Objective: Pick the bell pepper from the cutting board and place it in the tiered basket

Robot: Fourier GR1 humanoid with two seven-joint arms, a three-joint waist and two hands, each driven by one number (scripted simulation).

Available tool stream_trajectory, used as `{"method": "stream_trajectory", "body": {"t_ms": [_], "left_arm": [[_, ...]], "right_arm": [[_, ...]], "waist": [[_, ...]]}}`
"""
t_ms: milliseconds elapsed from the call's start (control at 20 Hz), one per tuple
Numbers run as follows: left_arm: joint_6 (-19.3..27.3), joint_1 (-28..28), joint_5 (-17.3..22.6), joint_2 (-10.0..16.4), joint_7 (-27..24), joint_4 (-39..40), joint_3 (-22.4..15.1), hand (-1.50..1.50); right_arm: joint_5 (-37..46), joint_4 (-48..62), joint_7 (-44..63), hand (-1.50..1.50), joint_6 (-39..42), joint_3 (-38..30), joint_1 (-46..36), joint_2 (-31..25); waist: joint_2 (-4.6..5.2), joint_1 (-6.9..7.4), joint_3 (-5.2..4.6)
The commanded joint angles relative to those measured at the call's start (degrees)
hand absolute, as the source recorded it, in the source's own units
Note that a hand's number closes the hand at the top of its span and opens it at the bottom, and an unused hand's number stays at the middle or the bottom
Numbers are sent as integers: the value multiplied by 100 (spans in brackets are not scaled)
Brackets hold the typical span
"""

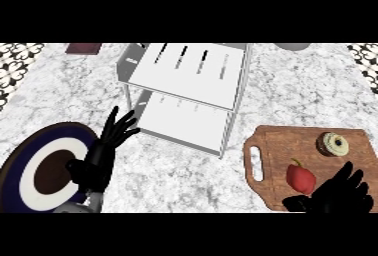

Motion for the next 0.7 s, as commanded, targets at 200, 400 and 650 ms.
{"method": "stream_trajectory", "body": {"t_ms": [200, 400, 650], "left_arm": [[252, 520, -148, 262, 332, 663, 181, 0], [108, 504, -23, 328, 412, 541, 225, 0], [198, 606, -90, 292, 352, 549, 211, 0]], "right_arm": [[-394, 296, 1367, -150, 592, -160, -609, 2], [-596, 337, 1440, -150, 774, -163, -686, 2], [-860, 474, 1420, -150, 689, -332, -686, 2]], "waist": [[74, -52, -45], [56, -85, -46], [51, -120, -44]]}}
